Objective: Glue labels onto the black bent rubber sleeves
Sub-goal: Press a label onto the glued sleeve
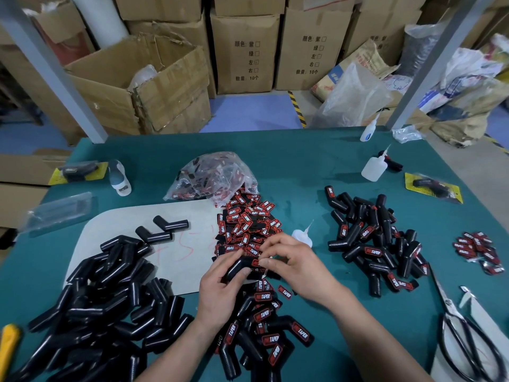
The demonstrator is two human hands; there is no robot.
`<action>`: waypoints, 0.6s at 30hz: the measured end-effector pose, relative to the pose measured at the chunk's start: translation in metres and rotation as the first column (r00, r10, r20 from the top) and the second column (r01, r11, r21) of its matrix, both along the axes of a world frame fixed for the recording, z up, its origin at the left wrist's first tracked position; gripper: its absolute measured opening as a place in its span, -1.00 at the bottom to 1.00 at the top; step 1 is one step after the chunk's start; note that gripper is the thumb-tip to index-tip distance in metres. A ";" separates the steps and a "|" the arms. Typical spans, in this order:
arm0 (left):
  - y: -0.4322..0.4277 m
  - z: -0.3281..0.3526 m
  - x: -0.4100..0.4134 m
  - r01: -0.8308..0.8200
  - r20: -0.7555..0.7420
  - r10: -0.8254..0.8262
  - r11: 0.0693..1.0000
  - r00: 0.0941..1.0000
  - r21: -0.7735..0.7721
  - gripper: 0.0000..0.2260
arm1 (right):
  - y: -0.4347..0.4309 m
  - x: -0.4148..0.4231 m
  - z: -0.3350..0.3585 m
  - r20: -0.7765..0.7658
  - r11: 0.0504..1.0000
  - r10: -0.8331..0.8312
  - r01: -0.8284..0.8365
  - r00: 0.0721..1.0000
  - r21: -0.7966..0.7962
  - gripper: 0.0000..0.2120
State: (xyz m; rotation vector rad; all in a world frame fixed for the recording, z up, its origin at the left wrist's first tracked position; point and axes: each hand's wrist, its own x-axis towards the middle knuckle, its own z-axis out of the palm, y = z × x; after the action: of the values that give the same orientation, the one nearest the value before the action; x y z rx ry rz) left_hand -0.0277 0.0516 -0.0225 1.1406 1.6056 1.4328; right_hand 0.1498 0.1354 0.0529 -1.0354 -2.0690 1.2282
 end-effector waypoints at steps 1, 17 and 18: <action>0.001 0.000 -0.001 0.011 -0.015 -0.011 1.000 1.000 -0.001 -0.62 | 0.000 0.000 -0.001 0.015 1.000 0.009 -0.009 1.000 0.017 -0.95; 0.003 -0.003 -0.001 0.078 -0.083 -0.078 0.997 0.993 -0.005 -0.64 | -0.003 -0.008 -0.012 0.072 0.991 -0.006 -0.003 0.997 0.131 -0.95; 0.003 -0.003 -0.001 0.076 -0.083 -0.076 0.997 0.994 -0.009 -0.64 | -0.002 -0.008 -0.012 0.079 0.991 -0.007 -0.003 0.997 0.133 -0.95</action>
State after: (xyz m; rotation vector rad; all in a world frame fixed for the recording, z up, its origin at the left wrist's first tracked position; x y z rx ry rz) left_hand -0.0290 0.0549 -0.0256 1.2596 1.6043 1.3471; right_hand 0.1417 0.1329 0.0407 -1.0386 -2.1769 1.0479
